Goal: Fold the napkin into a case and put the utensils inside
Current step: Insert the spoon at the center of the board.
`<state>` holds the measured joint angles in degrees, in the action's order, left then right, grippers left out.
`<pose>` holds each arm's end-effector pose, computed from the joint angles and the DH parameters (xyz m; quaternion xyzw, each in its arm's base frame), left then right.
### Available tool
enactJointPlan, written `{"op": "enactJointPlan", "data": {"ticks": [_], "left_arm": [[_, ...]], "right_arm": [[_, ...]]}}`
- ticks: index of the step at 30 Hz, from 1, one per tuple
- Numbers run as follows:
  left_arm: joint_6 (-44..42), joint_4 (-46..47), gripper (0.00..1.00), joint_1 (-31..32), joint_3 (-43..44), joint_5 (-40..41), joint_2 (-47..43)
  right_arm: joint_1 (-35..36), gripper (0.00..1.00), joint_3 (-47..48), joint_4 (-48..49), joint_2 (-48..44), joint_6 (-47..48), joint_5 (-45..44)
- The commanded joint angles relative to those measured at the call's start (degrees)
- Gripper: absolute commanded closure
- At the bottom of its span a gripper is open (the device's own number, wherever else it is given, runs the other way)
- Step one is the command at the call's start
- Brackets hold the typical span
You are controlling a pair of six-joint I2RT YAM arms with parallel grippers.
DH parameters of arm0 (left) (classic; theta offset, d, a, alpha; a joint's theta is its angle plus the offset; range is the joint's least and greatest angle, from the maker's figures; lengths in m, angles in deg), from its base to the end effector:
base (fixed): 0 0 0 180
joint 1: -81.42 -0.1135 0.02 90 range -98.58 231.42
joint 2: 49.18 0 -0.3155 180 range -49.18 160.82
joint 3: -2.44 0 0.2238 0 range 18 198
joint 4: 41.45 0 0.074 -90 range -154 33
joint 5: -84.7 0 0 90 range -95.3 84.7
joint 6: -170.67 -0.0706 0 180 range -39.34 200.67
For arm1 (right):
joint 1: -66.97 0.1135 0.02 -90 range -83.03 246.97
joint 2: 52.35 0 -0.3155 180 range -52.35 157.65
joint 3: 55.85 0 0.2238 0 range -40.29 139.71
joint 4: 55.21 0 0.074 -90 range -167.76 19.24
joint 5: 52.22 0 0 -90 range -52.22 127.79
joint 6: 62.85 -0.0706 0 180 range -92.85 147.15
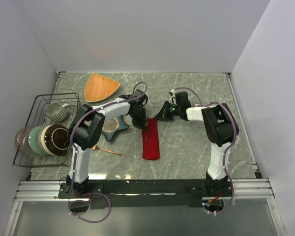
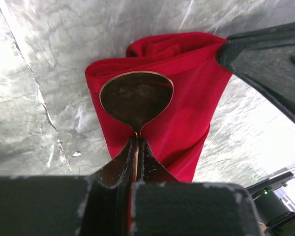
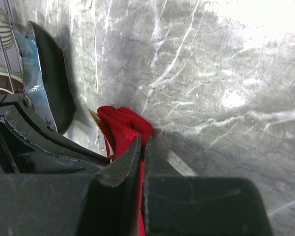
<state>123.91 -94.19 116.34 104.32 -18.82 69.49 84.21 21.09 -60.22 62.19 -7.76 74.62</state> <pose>0.3476 -0.2628 0.1920 -0.0500 0.9762 -0.2012 0.0639 0.3928 0.1662 0.1756 0.0080 0.8780 0.4275 0.2153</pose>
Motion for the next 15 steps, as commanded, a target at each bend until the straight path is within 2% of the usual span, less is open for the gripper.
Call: {"op": "enactJointPlan", "data": {"ticks": [1, 4, 8, 11, 15], "left_arm": [[0.7, 0.3, 0.98, 0.9, -0.6, -1.9, -3.1], [0.6, 0.2, 0.91, 1.1, -0.6, -1.8, -3.0], [0.6, 0.0, 0.74, 1.0, -0.6, -1.4, -3.4], [0.4, 0.1, 0.68, 0.9, 0.4, -0.5, -4.1], [-0.1, 0.6, 0.63, 0.3, 3.0, 0.2, -6.5]], "right_arm": [[-0.1, 1.00, -1.1, 3.6, -3.3, -0.2, -1.3], [0.1, 1.00, -1.4, 4.1, -3.4, -0.3, -1.0], [0.2, 1.00, -1.4, 4.3, -3.3, -0.4, 0.0], [0.3, 1.00, -0.9, 4.0, -3.2, -0.4, 0.8], [0.2, 0.86, 0.0, 1.9, -4.1, 1.3, 1.0]]}}
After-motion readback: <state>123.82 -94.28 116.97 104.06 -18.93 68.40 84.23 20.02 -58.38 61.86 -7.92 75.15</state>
